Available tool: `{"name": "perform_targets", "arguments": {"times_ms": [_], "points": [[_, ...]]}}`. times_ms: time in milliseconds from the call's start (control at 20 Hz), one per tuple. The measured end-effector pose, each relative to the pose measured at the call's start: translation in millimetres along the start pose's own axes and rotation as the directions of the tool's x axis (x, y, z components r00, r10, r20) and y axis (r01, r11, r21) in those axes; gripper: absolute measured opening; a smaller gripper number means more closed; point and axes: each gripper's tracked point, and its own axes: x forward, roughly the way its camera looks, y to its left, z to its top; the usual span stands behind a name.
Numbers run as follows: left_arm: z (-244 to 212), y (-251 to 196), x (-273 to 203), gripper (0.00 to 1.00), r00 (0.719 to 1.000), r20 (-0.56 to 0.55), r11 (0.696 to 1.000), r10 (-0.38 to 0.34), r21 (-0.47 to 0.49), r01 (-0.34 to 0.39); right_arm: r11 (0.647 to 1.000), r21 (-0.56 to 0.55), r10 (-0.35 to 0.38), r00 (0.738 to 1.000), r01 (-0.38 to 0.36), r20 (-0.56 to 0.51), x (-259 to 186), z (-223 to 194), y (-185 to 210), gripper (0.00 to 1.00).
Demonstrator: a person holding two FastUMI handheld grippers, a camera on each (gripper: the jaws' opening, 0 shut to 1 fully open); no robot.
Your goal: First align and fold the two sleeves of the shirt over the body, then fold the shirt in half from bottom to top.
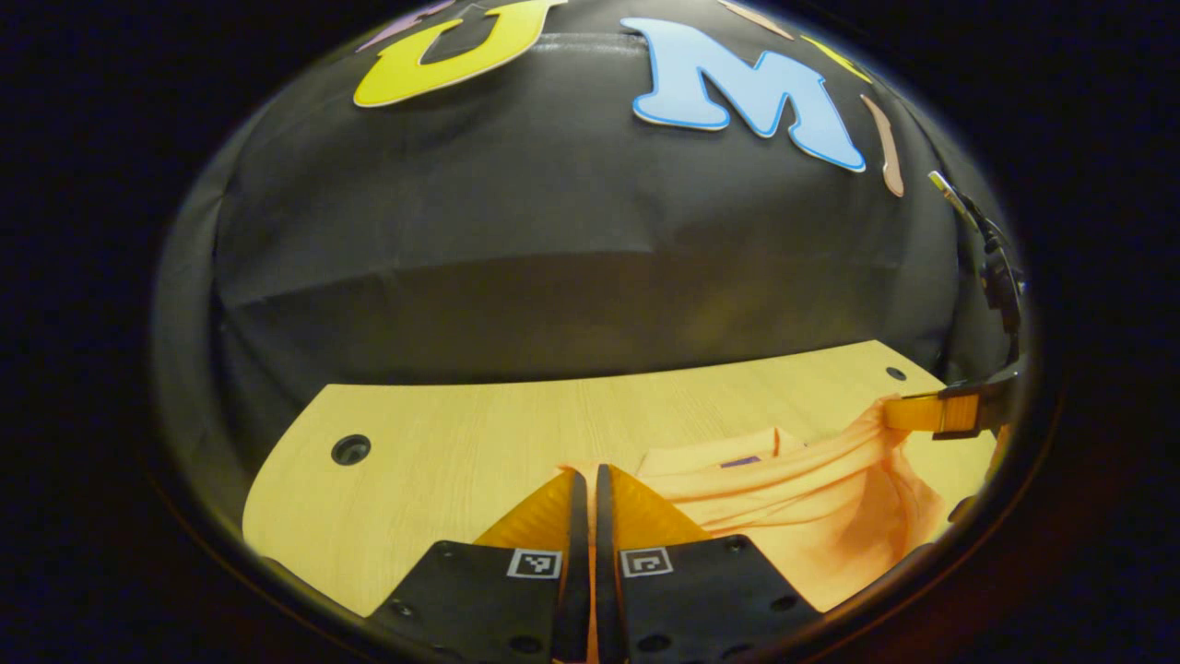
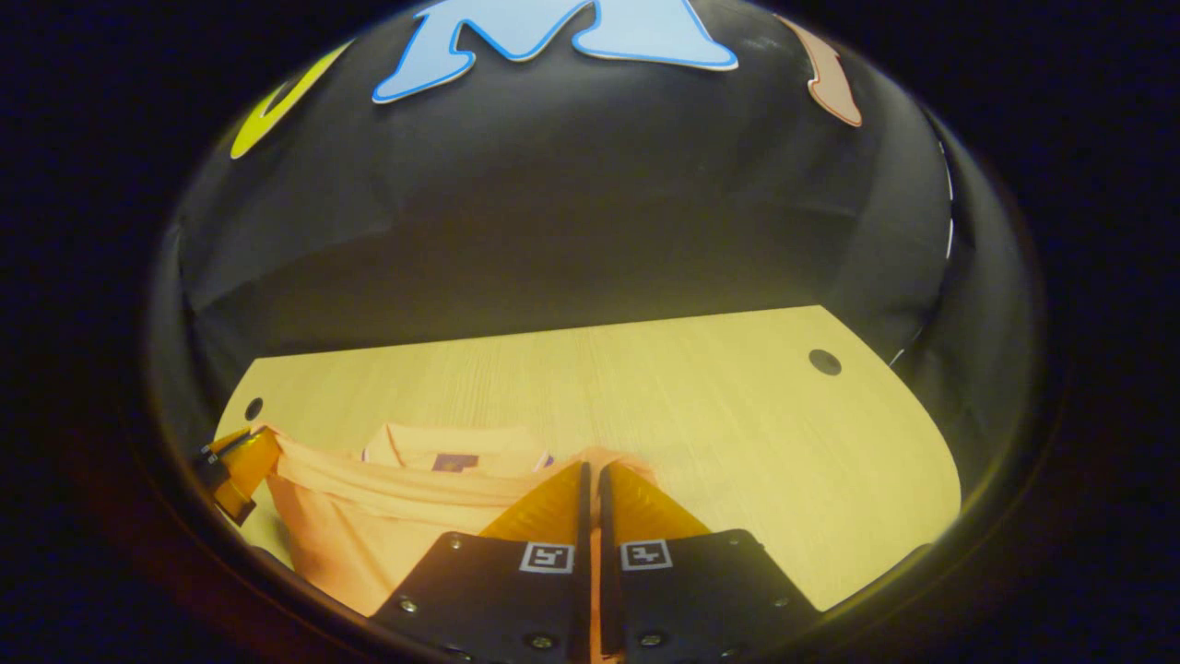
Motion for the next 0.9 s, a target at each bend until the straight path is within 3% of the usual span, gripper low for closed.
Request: {"name": "perform_targets", "arguments": {"times_ms": [250, 300, 450, 500, 550, 600, 650, 800, 900], "points": [[3.6, -2.4, -9.1, 0.19, 1.000, -0.002, 1.000, 0.002, -0.002, -0.002, 0.999, -0.049, -0.007, 1.000, 0.006, -0.015, -12.2, -9.1, 3.6, 0.07], [8.3, -2.7, -12.8, 0.17, 1.000, 0.003, 1.000, 0.001, -0.006, -0.001, 0.998, -0.060, -0.003, 1.000, 0.003, -0.010, -14.1, -8.4, 3.4, 0.24], [14.3, -3.9, -31.4, 0.44, 1.000, 0.010, 1.000, 0.014, -0.021, -0.014, 0.996, -0.088, 0.015, 1.000, -0.013, 0.026, -30.7, -1.9, 5.4, 0.51], [19.1, -3.6, -39.9, 0.54, 0.999, 0.021, 1.000, 0.024, -0.021, -0.023, 0.996, -0.091, 0.024, 0.999, -0.021, 0.040, -37.8, 0.5, 5.5, 0.80], [24.9, -2.9, -50.2, 0.63, 0.999, 0.039, 0.999, 0.034, -0.021, -0.033, 0.996, -0.090, 0.033, 0.998, -0.028, 0.053, -44.1, 3.4, 5.8, 0.87], [30.1, -3.8, -61.2, 0.73, 0.998, 0.058, 0.999, 0.040, -0.023, -0.039, 0.995, -0.089, 0.044, 0.997, -0.038, 0.068, -52.7, 5.5, 6.6, 0.90], [35.6, -6.3, -74.2, 0.71, 0.996, 0.075, 0.999, 0.038, -0.032, -0.036, 0.995, -0.088, 0.051, 0.995, -0.043, 0.090, -61.6, 10.5, 6.5, 0.90], [51.0, -15.8, -113.3, 0.88, 0.991, 0.127, 0.998, 0.038, -0.055, -0.031, 0.992, -0.115, 0.066, 0.984, -0.047, 0.166, -91.6, 23.4, 4.2, 0.87], [57.3, -21.5, -139.5, 0.90, 0.986, 0.155, 0.998, 0.055, -0.049, -0.048, 0.987, -0.152, 0.078, 0.976, -0.048, 0.204, -114.4, 28.3, 4.1, 0.90]]}}
